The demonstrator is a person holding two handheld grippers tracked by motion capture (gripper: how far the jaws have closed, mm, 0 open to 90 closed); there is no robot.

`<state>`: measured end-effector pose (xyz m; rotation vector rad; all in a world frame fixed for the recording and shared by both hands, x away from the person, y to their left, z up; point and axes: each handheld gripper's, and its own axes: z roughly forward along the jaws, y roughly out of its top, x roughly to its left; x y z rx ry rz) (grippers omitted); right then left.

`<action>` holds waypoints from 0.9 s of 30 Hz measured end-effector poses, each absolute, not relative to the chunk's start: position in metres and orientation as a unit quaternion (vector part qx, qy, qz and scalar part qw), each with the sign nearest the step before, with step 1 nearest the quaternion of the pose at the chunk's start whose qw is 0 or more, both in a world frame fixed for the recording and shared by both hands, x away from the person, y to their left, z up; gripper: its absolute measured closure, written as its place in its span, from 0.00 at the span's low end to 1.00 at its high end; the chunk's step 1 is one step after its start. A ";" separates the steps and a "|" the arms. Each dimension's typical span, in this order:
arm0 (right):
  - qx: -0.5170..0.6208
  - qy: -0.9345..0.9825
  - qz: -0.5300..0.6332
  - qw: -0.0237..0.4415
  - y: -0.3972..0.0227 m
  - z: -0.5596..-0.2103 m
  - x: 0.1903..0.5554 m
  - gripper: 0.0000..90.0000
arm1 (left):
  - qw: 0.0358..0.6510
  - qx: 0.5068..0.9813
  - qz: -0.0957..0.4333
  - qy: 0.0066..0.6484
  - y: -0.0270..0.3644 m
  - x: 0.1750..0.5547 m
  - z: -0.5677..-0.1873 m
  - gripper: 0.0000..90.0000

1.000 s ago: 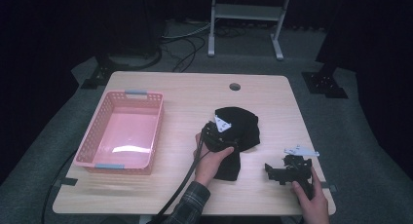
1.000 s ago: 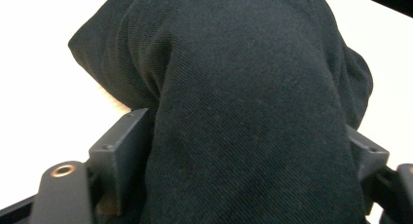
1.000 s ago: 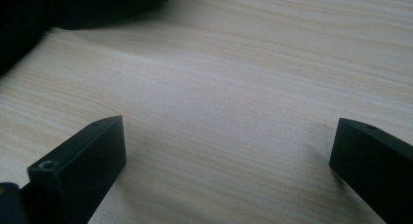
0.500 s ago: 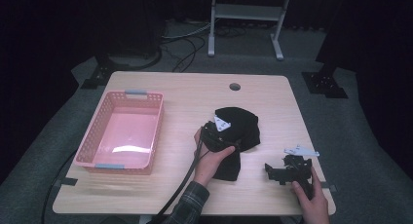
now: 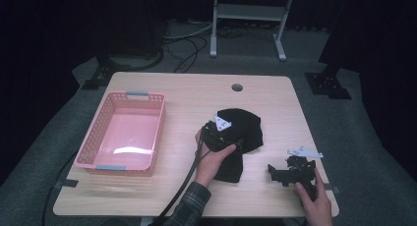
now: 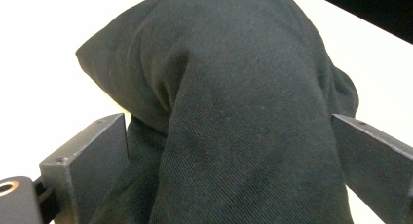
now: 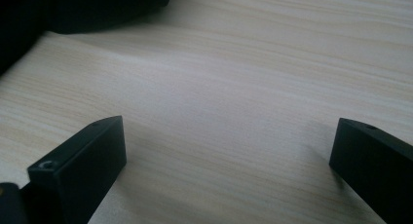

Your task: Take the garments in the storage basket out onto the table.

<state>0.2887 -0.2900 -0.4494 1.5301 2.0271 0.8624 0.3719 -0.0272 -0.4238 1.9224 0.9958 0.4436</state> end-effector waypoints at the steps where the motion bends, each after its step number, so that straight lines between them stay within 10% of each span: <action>1: 0.556 0.736 0.313 0.227 -0.290 -0.449 0.289 0.00 | 0.451 0.776 0.179 0.402 -0.027 0.372 -0.423 0.03; 27: 0.560 0.732 0.312 0.230 -0.290 -0.449 0.290 0.00 | 0.548 0.720 0.228 0.360 -0.010 0.358 -0.369 0.03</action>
